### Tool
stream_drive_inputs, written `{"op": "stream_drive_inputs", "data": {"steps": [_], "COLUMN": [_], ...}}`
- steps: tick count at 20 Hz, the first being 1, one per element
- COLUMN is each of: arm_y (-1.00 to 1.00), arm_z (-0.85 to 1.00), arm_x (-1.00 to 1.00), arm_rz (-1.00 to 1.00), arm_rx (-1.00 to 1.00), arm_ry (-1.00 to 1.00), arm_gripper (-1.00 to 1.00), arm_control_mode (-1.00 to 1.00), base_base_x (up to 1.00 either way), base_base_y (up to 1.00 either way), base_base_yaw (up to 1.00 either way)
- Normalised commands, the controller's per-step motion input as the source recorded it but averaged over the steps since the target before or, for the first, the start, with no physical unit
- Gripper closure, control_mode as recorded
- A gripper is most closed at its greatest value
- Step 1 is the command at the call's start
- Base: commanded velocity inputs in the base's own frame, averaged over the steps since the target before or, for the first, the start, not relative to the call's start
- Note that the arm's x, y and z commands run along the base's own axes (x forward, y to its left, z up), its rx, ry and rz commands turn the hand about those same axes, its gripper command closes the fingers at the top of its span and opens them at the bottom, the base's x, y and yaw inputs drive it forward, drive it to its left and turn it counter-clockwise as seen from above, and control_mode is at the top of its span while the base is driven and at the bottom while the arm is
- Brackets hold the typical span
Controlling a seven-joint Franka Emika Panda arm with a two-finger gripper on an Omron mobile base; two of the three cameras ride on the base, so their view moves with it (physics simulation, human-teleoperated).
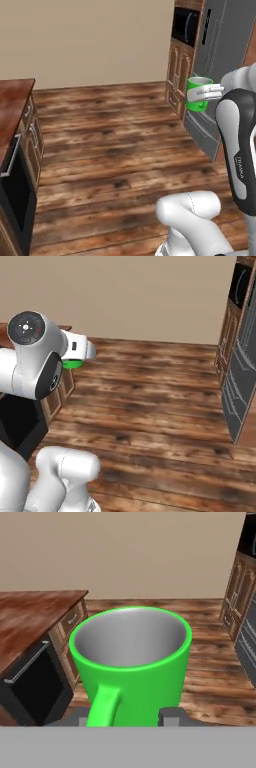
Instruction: There is a tray on the dining counter. Grab the cup, mug, and pitcher and place them on the tray. The pitcher may be placed next to the tray if it cannot fit the tray.
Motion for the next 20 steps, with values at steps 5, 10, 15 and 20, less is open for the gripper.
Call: {"op": "stream_drive_inputs", "data": {"steps": [5,10,15,20], "arm_y": [0.00,0.00,0.00,0.00], "arm_z": [0.00,0.00,0.00,0.00], "arm_x": [0.00,0.00,0.00,0.00], "arm_rz": [0.00,0.00,0.00,0.00], "arm_rx": [0.00,0.00,0.00,0.00], "arm_ry": [0.00,0.00,0.00,0.00], "arm_gripper": [1.00,1.00,1.00,1.00], "arm_control_mode": [1.00,1.00,1.00,1.00], "base_base_x": [1.00,1.00,1.00,1.00], "base_base_y": [0.00,0.00,-0.02,-0.12], "base_base_yaw": [0.13,0.06,0.05,0.05]}}
